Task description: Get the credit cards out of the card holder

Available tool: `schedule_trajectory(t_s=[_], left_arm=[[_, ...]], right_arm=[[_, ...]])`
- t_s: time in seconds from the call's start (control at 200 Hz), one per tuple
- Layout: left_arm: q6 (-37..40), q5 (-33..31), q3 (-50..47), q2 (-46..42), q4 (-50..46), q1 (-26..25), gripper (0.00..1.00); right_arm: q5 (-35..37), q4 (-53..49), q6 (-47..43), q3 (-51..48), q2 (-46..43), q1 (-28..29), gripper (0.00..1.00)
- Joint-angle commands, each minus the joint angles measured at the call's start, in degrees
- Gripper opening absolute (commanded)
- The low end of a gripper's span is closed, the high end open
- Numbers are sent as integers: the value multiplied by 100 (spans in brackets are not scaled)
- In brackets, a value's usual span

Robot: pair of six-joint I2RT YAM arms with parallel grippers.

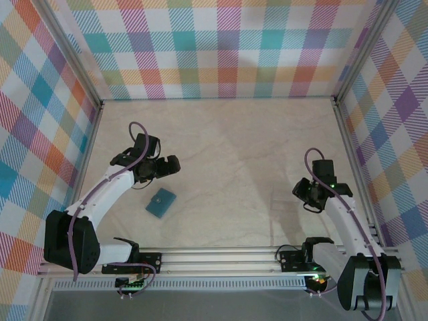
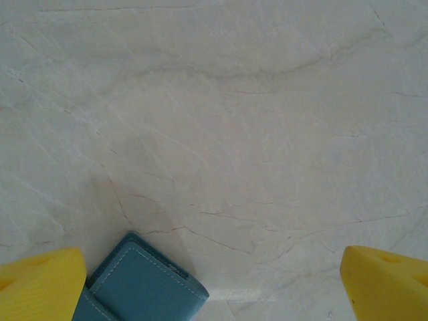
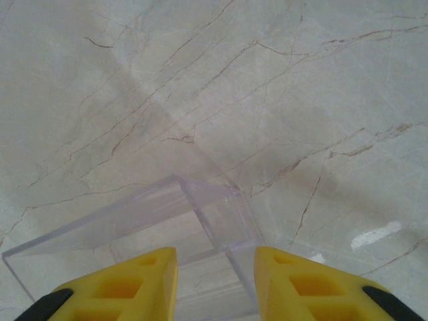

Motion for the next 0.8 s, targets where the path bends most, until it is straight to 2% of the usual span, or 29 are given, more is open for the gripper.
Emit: schedule_trajectory(t_s=[0.0,0.225,0.535,0.795], left_arm=[[-87,29,194,-4,-151,-74,97],[-98,33,307,46,-216,-113,97],[-107,42,366,61,-281,-144,97],[-110,59,423,94,-317,-178,97]], right_arm=[[-16,128,-208,237,195,-42,37],[-237,87,-197,268,511,-42,35],[-516,52,-51,-6,394,-41,30],[-795,5,107,-110,284,-38,18]])
